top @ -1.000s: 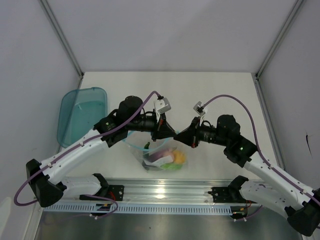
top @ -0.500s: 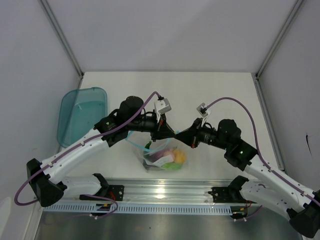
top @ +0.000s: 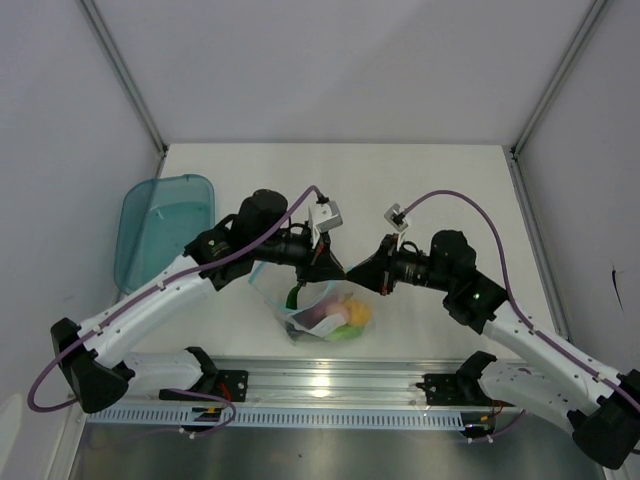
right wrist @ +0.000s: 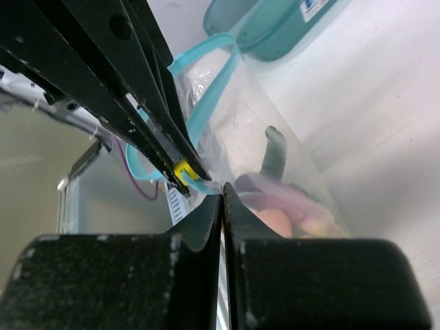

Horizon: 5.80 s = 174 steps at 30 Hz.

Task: Place the food in the zip-top bag and seal the zipper
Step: Zip the zipper food storage bag at the center of the board.

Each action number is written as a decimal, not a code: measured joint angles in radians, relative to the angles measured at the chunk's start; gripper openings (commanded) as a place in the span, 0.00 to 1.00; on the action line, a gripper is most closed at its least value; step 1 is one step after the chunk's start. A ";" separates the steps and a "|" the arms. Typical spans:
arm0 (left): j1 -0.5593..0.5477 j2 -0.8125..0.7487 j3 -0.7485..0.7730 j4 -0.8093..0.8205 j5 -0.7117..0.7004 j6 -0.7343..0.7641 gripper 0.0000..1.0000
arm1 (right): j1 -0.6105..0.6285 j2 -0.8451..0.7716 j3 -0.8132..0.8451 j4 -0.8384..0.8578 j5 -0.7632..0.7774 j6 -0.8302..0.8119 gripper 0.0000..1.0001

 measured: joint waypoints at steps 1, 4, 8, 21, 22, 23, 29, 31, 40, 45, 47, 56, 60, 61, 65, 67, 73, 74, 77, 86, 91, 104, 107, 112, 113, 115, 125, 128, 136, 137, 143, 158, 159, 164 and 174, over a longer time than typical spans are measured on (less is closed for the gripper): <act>0.002 0.006 0.014 -0.018 0.005 0.004 0.00 | -0.002 0.018 0.018 -0.011 -0.018 -0.015 0.14; 0.005 0.039 0.079 -0.068 0.047 0.025 0.01 | -0.002 0.060 0.065 -0.069 -0.082 -0.080 0.22; 0.005 0.084 0.147 -0.117 0.089 0.048 0.01 | -0.002 0.077 0.116 -0.167 -0.135 -0.164 0.22; 0.005 0.143 0.210 -0.198 0.123 0.081 0.01 | -0.016 0.132 0.223 -0.336 -0.226 -0.314 0.00; 0.005 0.146 0.211 -0.201 0.123 0.082 0.01 | -0.016 0.132 0.225 -0.343 -0.229 -0.315 0.00; 0.005 0.150 0.214 -0.203 0.124 0.082 0.01 | -0.017 0.132 0.225 -0.348 -0.229 -0.315 0.00; 0.005 0.174 0.235 -0.216 0.100 0.081 0.01 | -0.011 0.103 0.209 -0.329 -0.129 -0.270 0.00; 0.005 0.180 0.241 -0.214 0.087 0.081 0.01 | -0.010 0.069 0.178 -0.293 -0.074 -0.233 0.00; 0.005 0.188 0.241 -0.200 -0.013 0.078 0.01 | -0.003 0.008 0.079 -0.143 0.124 -0.060 0.00; 0.005 0.182 0.228 -0.200 -0.068 0.080 0.00 | 0.000 -0.021 0.026 -0.074 0.196 0.013 0.00; 0.005 0.174 0.222 -0.205 -0.094 0.081 0.01 | 0.000 -0.029 0.015 -0.062 0.216 0.032 0.00; 0.013 0.139 0.231 -0.274 -0.050 0.109 0.01 | 0.001 0.011 0.065 -0.082 0.073 -0.050 0.33; 0.014 0.140 0.264 -0.312 0.007 0.118 0.01 | -0.010 0.062 0.172 -0.181 -0.045 -0.159 0.35; 0.015 0.140 0.274 -0.318 0.019 0.120 0.00 | -0.017 0.074 0.199 -0.210 -0.076 -0.183 0.34; 0.019 0.142 0.296 -0.340 0.050 0.130 0.00 | -0.043 0.138 0.314 -0.331 -0.187 -0.286 0.20; 0.021 0.145 0.299 -0.351 0.054 0.135 0.01 | -0.051 0.177 0.358 -0.386 -0.241 -0.330 0.07; 0.021 0.165 0.299 -0.391 0.062 0.145 0.00 | -0.059 0.238 0.389 -0.459 -0.344 -0.392 0.00; 0.021 0.169 0.299 -0.394 0.067 0.145 0.01 | -0.060 0.240 0.389 -0.464 -0.352 -0.395 0.00; 0.021 0.177 0.305 -0.402 0.071 0.145 0.00 | -0.060 0.238 0.389 -0.468 -0.343 -0.389 0.00; 0.021 0.177 0.309 -0.333 -0.063 0.133 0.01 | -0.058 0.156 0.333 -0.374 -0.071 -0.233 0.00; 0.021 0.163 0.293 -0.307 -0.147 0.122 0.02 | -0.079 0.147 0.317 -0.337 0.006 -0.169 0.00; 0.020 0.036 0.168 -0.349 -0.278 0.098 0.04 | -0.215 0.068 0.237 -0.272 0.093 -0.069 0.00; 0.020 -0.012 0.130 -0.372 -0.320 0.082 0.04 | -0.267 0.051 0.231 -0.272 0.137 -0.057 0.00; 0.020 -0.088 0.081 -0.384 -0.337 0.073 0.00 | -0.324 0.029 0.180 -0.219 0.040 -0.043 0.11; 0.020 -0.097 0.080 -0.387 -0.327 0.074 0.01 | -0.329 0.032 0.170 -0.202 -0.013 -0.039 0.25; 0.020 -0.103 0.080 -0.388 -0.308 0.082 0.01 | -0.327 0.054 0.170 -0.174 -0.127 -0.044 0.62; 0.020 -0.047 0.149 -0.404 -0.177 0.120 0.01 | -0.171 0.240 0.377 -0.260 -0.418 -0.229 0.65; 0.020 -0.033 0.153 -0.404 -0.138 0.127 0.01 | -0.109 0.301 0.425 -0.298 -0.446 -0.284 0.60; 0.020 -0.014 0.165 -0.417 -0.093 0.135 0.01 | -0.035 0.406 0.486 -0.435 -0.488 -0.400 0.37; 0.020 -0.014 0.165 -0.418 -0.088 0.136 0.01 | -0.034 0.407 0.486 -0.449 -0.490 -0.410 0.31; 0.022 -0.011 0.165 -0.418 -0.077 0.136 0.01 | -0.030 0.407 0.489 -0.505 -0.479 -0.447 0.10; 0.043 0.055 0.165 -0.392 -0.166 0.111 0.01 | 0.108 0.337 0.425 -0.419 0.169 -0.264 0.00; 0.045 0.062 0.165 -0.380 -0.179 0.106 0.01 | 0.116 0.332 0.420 -0.417 0.224 -0.254 0.00; 0.045 0.087 0.165 -0.344 -0.234 0.079 0.01 | 0.130 0.322 0.405 -0.414 0.506 -0.183 0.00; 0.045 0.100 0.167 -0.366 -0.268 0.027 0.01 | 0.127 0.332 0.404 -0.446 0.834 -0.109 0.00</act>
